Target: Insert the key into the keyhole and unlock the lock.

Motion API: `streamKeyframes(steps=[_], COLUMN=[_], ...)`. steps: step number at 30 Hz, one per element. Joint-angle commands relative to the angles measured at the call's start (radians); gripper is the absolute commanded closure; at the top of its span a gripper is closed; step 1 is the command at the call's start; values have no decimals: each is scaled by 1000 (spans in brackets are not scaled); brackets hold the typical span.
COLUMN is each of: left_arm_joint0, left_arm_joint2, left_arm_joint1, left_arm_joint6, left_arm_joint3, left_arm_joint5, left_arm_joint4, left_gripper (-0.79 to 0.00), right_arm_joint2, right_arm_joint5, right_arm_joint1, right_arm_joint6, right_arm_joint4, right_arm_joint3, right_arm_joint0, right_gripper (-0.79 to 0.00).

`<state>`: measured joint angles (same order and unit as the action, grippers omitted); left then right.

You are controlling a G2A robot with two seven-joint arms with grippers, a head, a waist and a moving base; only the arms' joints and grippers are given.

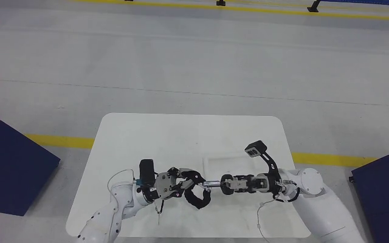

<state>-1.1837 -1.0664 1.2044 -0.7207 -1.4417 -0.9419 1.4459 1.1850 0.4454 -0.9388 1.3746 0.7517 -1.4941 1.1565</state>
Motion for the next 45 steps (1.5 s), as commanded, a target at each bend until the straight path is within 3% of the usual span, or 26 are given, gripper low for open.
streamKeyframes(steps=[1,3,6,8,9,13,14,15,45], left_arm_joint0=[1,2,3,3,3,3,2,2,-3], left_arm_joint2=[1,3,4,4,5,7,7,7,14], left_arm_joint1=[-1,-1,-2,-3,-4,-5,-6,-6,-14], left_arm_joint6=[-2,-4,-6,-7,-7,-10,-10,-11,-10], left_arm_joint3=[2,2,3,3,3,3,3,3,-7], left_arm_joint5=[0,0,1,3,4,2,2,2,7], left_arm_joint4=[-2,-4,-4,-6,-6,-8,-8,-8,-9], left_gripper=[0,0,0,0,0,0,0,0,0], right_arm_joint2=[7,18,39,54,61,82,85,87,62], right_arm_joint5=[-1,-4,-6,-9,-11,-17,-17,-17,-16], right_arm_joint1=[1,3,7,9,11,16,16,17,11], right_arm_joint6=[1,4,7,9,11,17,17,17,16], right_arm_joint4=[2,-1,1,3,3,-2,-3,-4,-20], right_arm_joint3=[0,3,5,3,3,2,2,1,-25], right_arm_joint0=[4,8,17,25,29,43,45,47,51], right_gripper=[-785,-785,-625,-440,-434,-286,-197,0,0])
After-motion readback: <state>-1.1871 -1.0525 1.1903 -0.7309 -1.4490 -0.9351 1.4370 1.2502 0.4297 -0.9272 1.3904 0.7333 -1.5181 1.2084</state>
